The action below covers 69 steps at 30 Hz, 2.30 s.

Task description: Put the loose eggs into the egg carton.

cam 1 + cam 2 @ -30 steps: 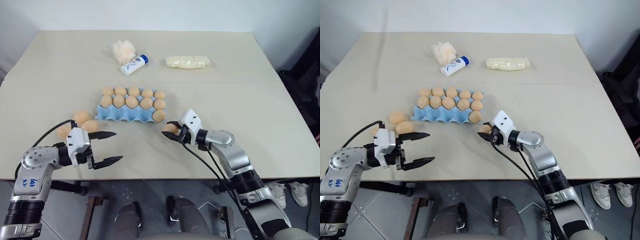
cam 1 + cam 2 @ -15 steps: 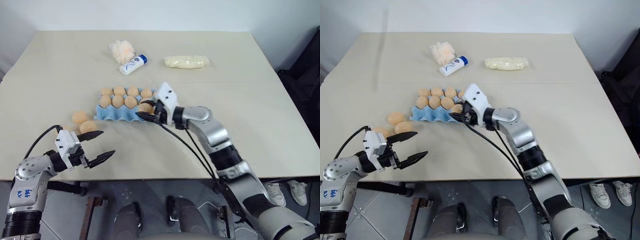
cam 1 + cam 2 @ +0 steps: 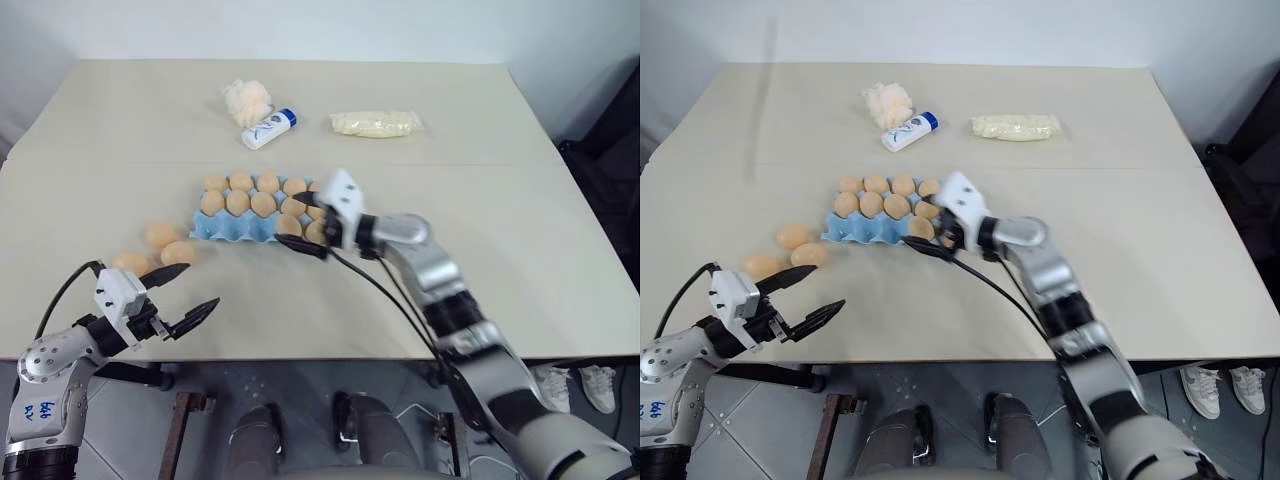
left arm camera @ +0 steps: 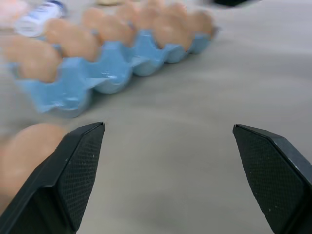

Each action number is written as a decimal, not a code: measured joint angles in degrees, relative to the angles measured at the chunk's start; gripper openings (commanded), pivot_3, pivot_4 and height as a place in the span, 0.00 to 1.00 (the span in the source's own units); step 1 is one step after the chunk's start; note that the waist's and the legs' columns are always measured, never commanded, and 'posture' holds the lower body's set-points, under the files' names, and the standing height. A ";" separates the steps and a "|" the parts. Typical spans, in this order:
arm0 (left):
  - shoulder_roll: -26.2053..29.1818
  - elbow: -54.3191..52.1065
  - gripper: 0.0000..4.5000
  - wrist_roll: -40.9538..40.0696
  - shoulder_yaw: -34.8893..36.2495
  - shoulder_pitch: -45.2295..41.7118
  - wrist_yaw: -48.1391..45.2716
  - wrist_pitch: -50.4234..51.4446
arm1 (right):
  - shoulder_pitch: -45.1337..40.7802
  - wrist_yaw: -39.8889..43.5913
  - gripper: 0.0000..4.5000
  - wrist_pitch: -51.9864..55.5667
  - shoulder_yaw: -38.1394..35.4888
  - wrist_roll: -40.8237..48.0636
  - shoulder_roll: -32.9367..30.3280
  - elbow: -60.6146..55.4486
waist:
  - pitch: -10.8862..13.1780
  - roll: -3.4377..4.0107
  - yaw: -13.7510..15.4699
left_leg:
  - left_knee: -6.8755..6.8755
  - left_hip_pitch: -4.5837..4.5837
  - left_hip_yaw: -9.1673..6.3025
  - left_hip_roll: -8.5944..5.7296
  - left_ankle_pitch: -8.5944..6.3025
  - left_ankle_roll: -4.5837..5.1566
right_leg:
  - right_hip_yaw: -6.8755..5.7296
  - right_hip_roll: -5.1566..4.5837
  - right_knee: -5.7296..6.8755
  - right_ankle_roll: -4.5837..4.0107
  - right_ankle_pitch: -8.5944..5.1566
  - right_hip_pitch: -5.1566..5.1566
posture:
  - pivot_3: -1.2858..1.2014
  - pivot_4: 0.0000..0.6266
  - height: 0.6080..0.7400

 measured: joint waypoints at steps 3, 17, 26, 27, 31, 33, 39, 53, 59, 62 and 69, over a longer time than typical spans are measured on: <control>-0.22 -0.01 1.00 -0.06 3.04 0.92 2.90 0.18 | 7.09 6.69 1.00 -1.82 -3.28 4.72 -5.59 -5.68 | 0.01 0.01 -0.19 | 0.01 0.02 0.06 0.00 0.00 0.00 | 0.02 0.04 -0.02 0.00 0.00 0.01 | 0.52 0.24 1.00; -7.34 -0.21 1.00 -1.77 13.99 11.27 12.39 -0.70 | 15.13 13.41 1.00 -6.08 -5.73 9.19 -11.43 -11.70 | 0.02 0.01 -0.02 | 0.11 -0.03 0.06 0.10 -0.16 -0.26 | 0.04 0.16 -0.58 -0.17 -0.01 0.09 | 0.52 0.24 1.00; -4.23 8.91 1.00 0.56 11.53 -5.12 16.26 -1.72 | 13.05 12.41 1.00 -7.47 -4.93 7.47 -10.71 -11.03 | 0.00 -0.01 1.24 | 0.10 -0.05 0.15 0.07 -0.18 -0.16 | 0.06 0.14 -0.59 0.04 0.12 0.10 | 0.52 0.24 1.00; -4.06 10.28 1.00 0.73 11.23 -6.56 16.34 -1.82 | 13.03 12.24 1.00 -7.48 -4.92 7.44 -10.60 -11.01 | 0.00 -0.01 1.13 | 0.09 -0.05 0.23 0.08 -0.21 -0.15 | 0.09 0.15 -0.59 0.06 0.14 0.08 | 0.52 0.24 1.00; -3.69 17.17 1.00 2.04 8.75 -11.17 15.87 -2.21 | 13.08 11.69 1.00 -7.23 -4.85 7.39 -10.30 -10.99 | -0.01 -0.01 1.07 | 0.08 -0.01 0.28 0.14 -0.19 0.00 | 0.04 0.20 -0.45 0.12 0.17 0.04 | 0.52 0.24 1.00; -3.68 19.86 1.00 3.07 7.05 -12.79 15.65 -2.22 | 13.08 11.34 1.00 -7.09 -4.49 7.38 -10.19 -11.17 | -0.01 -0.01 1.20 | 0.08 -0.01 0.27 0.19 -0.21 -0.04 | 0.01 0.27 -0.44 0.11 0.16 0.03 | 0.52 0.24 1.00; -3.49 22.81 0.80 3.96 5.42 -13.70 15.15 -2.05 | 13.09 9.98 1.00 -6.86 -4.49 7.39 -10.15 -11.46 | -0.01 -0.01 1.14 | 0.11 0.01 0.30 0.27 -0.23 -0.09 | 0.02 0.31 -0.43 0.08 0.15 0.02 | 0.52 0.24 1.00; -2.41 9.68 0.50 -3.51 7.06 -11.64 12.04 2.23 | 13.56 8.28 1.00 -7.03 -4.70 7.39 -10.18 -11.44 | -0.01 -0.03 1.60 | 0.27 0.01 0.28 0.25 -0.35 -0.29 | 0.03 0.26 -0.33 0.05 0.14 0.07 | 0.52 0.24 1.00; -5.02 4.23 0.50 -2.92 -4.31 -20.94 9.84 6.59 | 13.67 7.06 1.00 -7.20 -5.23 6.90 -10.36 -11.23 | -0.02 -0.02 1.43 | 0.49 0.03 0.37 0.03 -0.29 -0.12 | 0.13 0.17 -0.16 0.20 0.23 0.11 | 0.52 0.24 1.00; -7.85 8.20 0.50 -0.16 -10.82 -25.20 8.65 6.99 | 14.53 5.41 1.00 -7.01 -7.52 6.89 -11.90 -11.74 | -0.01 -0.02 1.37 | 0.53 0.03 0.39 -0.20 -0.20 0.02 | 0.15 0.18 -0.08 0.22 0.23 0.08 | 0.52 0.24 1.00; -12.39 21.29 0.50 4.02 -15.94 -35.28 6.15 4.32 | 21.63 2.19 1.00 -5.89 -10.96 6.92 -14.85 -16.64 | -0.01 -0.03 1.33 | 0.54 0.03 0.31 -0.20 -0.11 0.09 | 0.12 0.26 -0.03 0.20 0.22 0.08 | 0.52 0.24 1.00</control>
